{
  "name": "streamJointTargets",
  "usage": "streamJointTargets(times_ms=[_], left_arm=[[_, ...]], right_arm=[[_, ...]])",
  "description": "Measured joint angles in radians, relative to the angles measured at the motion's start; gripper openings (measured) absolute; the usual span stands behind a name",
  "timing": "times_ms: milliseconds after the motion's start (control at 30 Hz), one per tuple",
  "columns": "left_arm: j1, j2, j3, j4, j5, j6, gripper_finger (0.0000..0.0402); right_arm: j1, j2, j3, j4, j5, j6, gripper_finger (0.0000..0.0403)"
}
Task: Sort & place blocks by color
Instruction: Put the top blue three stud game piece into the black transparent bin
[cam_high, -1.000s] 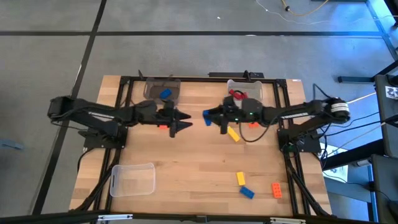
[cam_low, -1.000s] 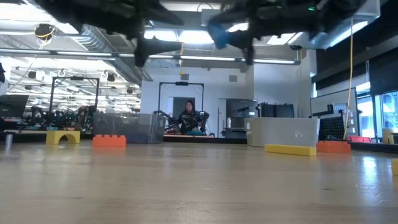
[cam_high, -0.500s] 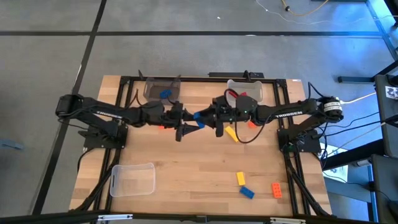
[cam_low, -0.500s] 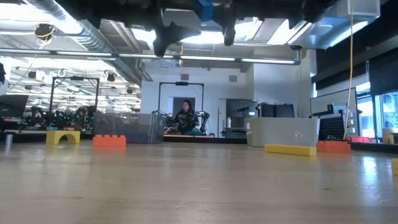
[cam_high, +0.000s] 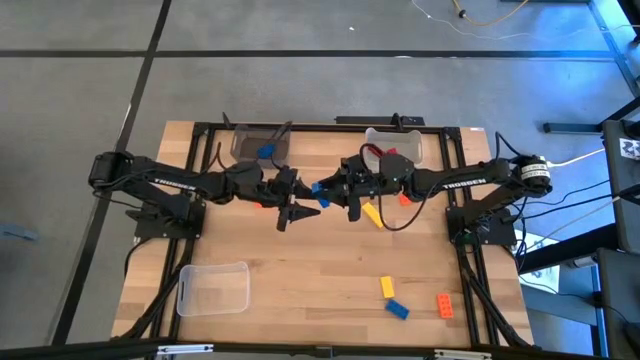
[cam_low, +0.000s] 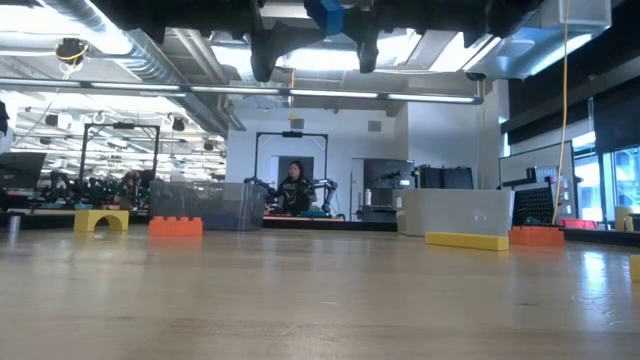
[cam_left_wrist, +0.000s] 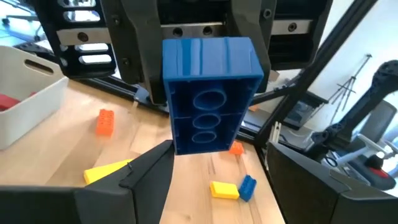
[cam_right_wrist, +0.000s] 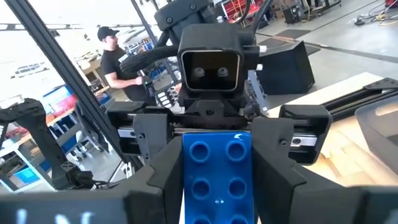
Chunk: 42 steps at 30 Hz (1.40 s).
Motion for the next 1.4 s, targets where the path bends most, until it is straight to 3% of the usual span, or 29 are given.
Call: streamJointTargets(times_ms=[333, 900, 1033, 1200, 1400], left_arm=[[0.0, 0.0, 0.0, 0.073, -0.088, -0.009, 0.0248], [0.0, 0.041, -0.002, 0.155, -0.099, -0.033, 0.0246], [0.0, 0.039, -0.002, 0.148, -0.098, -0.037, 0.0216], [0.001, 0.038, -0.001, 0.127, -0.091, -0.032, 0.0133], [0.035, 0.028, 0.0, 0.069, -0.011, -0.022, 0.0127]], right_arm=[[0.042, 0.0, 0.0, 0.049, 0.082, 0.004, 0.0141], [0.077, 0.05, 0.008, 0.136, 0.158, 0.049, 0.0141], [0.077, 0.05, 0.008, 0.135, 0.159, 0.045, 0.0141], [0.076, 0.05, 0.008, 0.121, 0.161, 0.023, 0.0141], [0.071, 0.039, 0.008, 0.059, 0.161, -0.023, 0.0148]])
